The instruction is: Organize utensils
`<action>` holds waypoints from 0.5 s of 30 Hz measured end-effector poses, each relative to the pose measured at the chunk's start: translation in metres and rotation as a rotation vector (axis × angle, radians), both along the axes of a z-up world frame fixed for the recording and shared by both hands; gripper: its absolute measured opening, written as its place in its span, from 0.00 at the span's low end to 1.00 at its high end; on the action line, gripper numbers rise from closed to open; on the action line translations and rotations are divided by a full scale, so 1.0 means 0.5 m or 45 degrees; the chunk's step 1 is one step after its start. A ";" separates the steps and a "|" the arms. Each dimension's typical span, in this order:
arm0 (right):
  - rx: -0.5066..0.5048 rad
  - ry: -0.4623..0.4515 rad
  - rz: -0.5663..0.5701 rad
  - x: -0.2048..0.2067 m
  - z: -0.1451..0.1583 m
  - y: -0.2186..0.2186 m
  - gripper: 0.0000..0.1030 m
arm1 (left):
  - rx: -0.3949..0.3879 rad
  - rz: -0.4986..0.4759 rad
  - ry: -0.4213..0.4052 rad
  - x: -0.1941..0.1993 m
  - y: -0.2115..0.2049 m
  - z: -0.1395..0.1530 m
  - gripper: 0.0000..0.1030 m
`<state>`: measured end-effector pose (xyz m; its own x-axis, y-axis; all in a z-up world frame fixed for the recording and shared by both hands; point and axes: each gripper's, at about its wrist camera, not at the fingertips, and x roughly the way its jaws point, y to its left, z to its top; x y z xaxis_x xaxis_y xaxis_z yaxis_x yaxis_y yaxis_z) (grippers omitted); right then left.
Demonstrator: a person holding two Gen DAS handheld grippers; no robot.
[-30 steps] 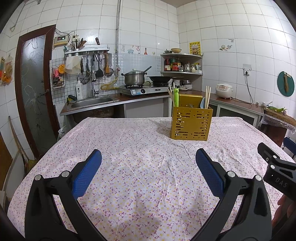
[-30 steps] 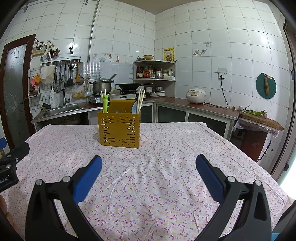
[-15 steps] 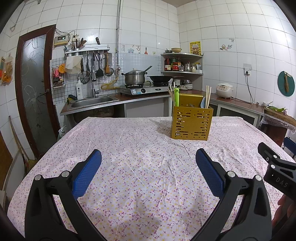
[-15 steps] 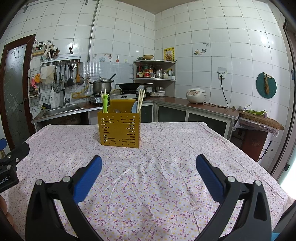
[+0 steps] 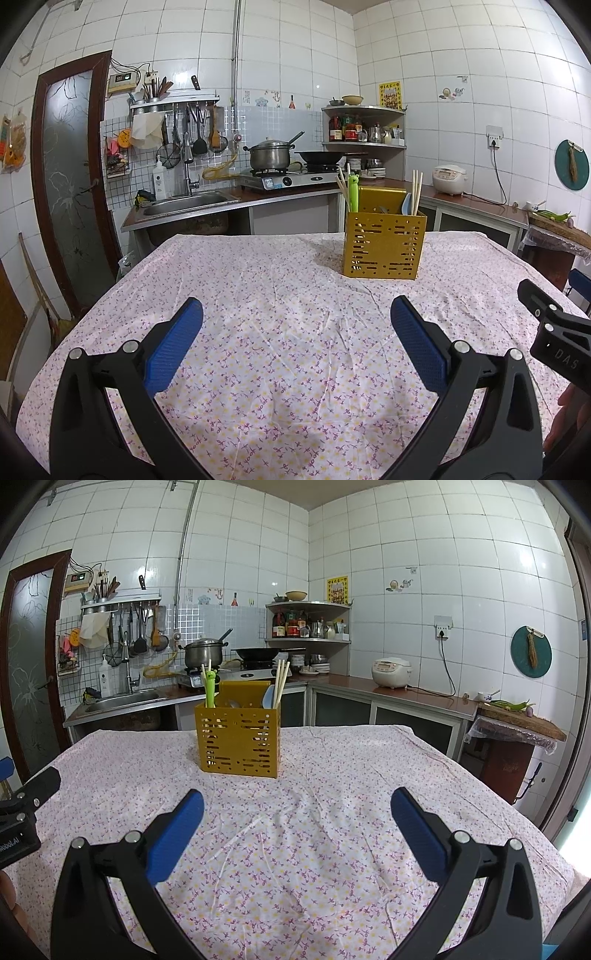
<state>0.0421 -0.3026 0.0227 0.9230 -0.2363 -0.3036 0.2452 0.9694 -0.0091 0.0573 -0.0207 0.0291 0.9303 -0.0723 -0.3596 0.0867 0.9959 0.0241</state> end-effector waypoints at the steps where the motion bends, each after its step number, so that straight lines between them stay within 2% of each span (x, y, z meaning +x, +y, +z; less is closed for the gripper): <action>1: 0.000 0.000 0.000 0.001 0.000 0.000 0.96 | -0.002 -0.001 0.002 0.000 -0.001 -0.001 0.95; 15: -0.008 0.003 0.008 0.005 0.000 0.001 0.96 | 0.013 0.017 -0.003 0.000 -0.003 0.000 0.95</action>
